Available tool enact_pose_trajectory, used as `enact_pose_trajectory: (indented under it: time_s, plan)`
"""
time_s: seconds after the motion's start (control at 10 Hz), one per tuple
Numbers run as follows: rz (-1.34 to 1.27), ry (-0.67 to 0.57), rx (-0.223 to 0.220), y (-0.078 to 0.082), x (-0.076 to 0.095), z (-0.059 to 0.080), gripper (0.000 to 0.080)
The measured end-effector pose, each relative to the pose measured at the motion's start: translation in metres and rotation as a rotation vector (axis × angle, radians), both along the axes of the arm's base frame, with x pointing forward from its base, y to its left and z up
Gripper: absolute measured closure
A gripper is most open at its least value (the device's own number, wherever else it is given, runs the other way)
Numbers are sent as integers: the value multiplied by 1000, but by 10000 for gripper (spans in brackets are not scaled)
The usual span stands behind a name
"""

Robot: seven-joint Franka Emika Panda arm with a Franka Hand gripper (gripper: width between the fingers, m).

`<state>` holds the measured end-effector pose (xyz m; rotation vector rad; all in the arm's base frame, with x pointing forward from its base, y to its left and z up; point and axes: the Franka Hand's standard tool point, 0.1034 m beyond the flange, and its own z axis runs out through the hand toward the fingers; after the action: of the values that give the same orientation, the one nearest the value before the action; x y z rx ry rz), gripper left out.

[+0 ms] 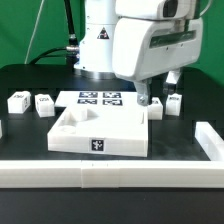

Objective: Assemble one leg

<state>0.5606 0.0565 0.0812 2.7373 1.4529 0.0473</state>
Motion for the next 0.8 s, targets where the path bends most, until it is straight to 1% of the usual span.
enact_pose_trajectory:
  time_s: [0.1,0.2,0.6,0.7,0.8]
  plan:
    - [76,4,-2,-5,-9,-6,150]
    - [118,20,-6,-6,-10,-7,150]
    - [108,20,-4,-6,-11,-8,150]
    - [201,-3,-6,-8,-18,-13,150]
    - [233,-5,-9,-11,-38,-18,150]
